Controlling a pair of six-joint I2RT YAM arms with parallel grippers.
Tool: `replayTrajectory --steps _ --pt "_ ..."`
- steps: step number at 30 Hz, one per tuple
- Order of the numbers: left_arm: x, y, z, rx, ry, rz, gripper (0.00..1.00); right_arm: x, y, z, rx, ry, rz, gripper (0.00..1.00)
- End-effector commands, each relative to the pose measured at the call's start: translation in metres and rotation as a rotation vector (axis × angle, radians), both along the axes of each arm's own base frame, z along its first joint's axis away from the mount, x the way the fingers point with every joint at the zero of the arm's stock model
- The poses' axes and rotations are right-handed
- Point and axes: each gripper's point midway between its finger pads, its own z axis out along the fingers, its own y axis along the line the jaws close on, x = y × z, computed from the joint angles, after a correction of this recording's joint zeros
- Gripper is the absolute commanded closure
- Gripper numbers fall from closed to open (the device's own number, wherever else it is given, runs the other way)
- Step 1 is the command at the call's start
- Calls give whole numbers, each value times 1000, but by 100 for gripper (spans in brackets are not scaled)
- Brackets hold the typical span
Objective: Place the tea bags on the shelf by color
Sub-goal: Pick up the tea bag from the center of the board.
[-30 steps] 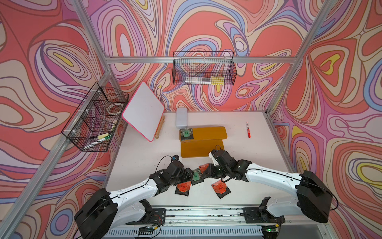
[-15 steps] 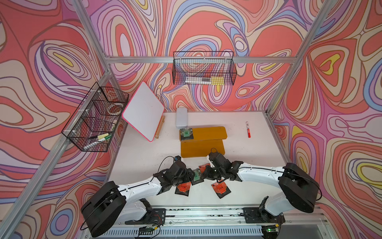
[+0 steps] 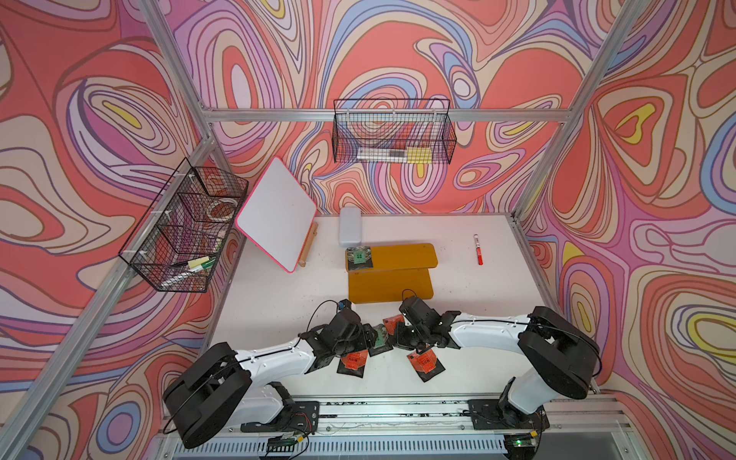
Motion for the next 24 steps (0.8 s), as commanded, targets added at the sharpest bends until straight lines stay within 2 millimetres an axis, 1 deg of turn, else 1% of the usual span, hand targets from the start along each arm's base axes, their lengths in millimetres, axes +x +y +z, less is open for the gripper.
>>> replayTrajectory --steps 1,8,12,15,18,24 --pt "1 -5 1 -8 4 -9 30 0 -3 -8 -24 2 -12 97" --pt "1 -8 -6 -12 14 -9 30 -1 0 -16 -25 17 -6 98" --pt "1 -13 -10 -22 28 -18 33 -2 3 -20 -20 35 -7 99" --pt "1 -12 -10 -23 23 -5 35 -2 1 -21 -24 34 -10 99" --pt "1 -8 -9 -24 11 10 42 -2 0 -21 -28 35 -11 99" --pt "0 -4 -8 -18 2 18 50 -3 -1 -23 -37 38 -13 99"
